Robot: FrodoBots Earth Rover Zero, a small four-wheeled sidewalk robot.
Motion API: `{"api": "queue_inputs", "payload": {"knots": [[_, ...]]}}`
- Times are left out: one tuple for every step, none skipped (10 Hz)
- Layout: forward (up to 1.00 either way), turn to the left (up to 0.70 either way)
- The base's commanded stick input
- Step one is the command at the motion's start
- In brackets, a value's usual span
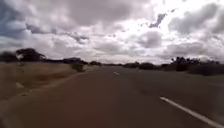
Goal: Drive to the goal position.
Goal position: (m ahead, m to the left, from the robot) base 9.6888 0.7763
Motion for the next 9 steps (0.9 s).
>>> {"api": "queue_inputs", "payload": {"knots": [[0.78,0.00],[0.78,0.00],[0.78,0.00],[0.78,0.00],[0.78,0.00],[0.78,0.00],[0.78,0.00],[0.78,0.00],[0.78,0.00]]}}
